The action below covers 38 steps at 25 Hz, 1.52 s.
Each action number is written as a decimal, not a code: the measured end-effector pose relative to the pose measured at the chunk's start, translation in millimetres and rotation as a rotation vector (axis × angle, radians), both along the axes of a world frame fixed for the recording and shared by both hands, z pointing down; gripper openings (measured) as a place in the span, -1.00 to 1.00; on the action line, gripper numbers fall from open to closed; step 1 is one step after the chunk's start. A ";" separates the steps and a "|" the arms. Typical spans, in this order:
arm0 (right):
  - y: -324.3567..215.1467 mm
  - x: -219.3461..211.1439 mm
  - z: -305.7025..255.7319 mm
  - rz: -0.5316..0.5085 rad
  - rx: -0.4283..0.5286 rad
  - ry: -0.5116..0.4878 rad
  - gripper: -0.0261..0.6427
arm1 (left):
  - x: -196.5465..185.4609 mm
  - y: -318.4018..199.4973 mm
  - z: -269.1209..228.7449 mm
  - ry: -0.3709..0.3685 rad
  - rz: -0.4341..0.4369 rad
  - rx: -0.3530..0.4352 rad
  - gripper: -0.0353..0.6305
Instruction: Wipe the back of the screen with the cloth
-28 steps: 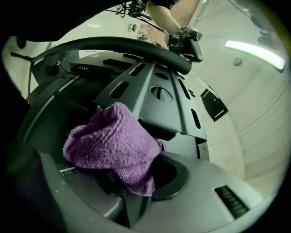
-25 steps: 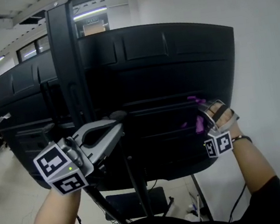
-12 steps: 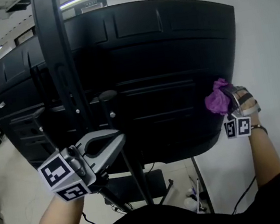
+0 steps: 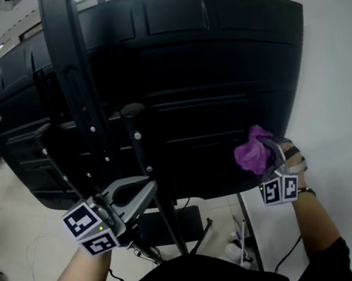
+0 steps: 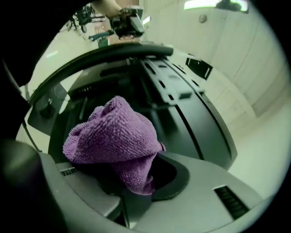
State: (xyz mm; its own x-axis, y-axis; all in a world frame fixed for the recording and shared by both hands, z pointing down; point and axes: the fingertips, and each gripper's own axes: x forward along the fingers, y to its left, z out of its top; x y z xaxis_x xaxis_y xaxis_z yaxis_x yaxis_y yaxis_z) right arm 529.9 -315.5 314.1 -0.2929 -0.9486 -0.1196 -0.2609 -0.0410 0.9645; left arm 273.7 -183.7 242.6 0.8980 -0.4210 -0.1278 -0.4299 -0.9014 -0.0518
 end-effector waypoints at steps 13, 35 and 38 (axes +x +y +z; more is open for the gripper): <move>-22.6 -207.4 41.0 -0.176 0.131 0.283 -0.65 | 4.7 -6.3 43.0 -0.011 -0.002 -0.102 -0.91; -44.2 113.8 57.2 0.344 -0.003 0.118 -0.64 | 20.4 3.9 43.8 0.006 0.064 -0.121 -0.91; -46.8 148.4 63.4 0.436 -0.086 0.032 -0.64 | 10.5 3.5 45.9 0.015 0.042 -0.130 -0.91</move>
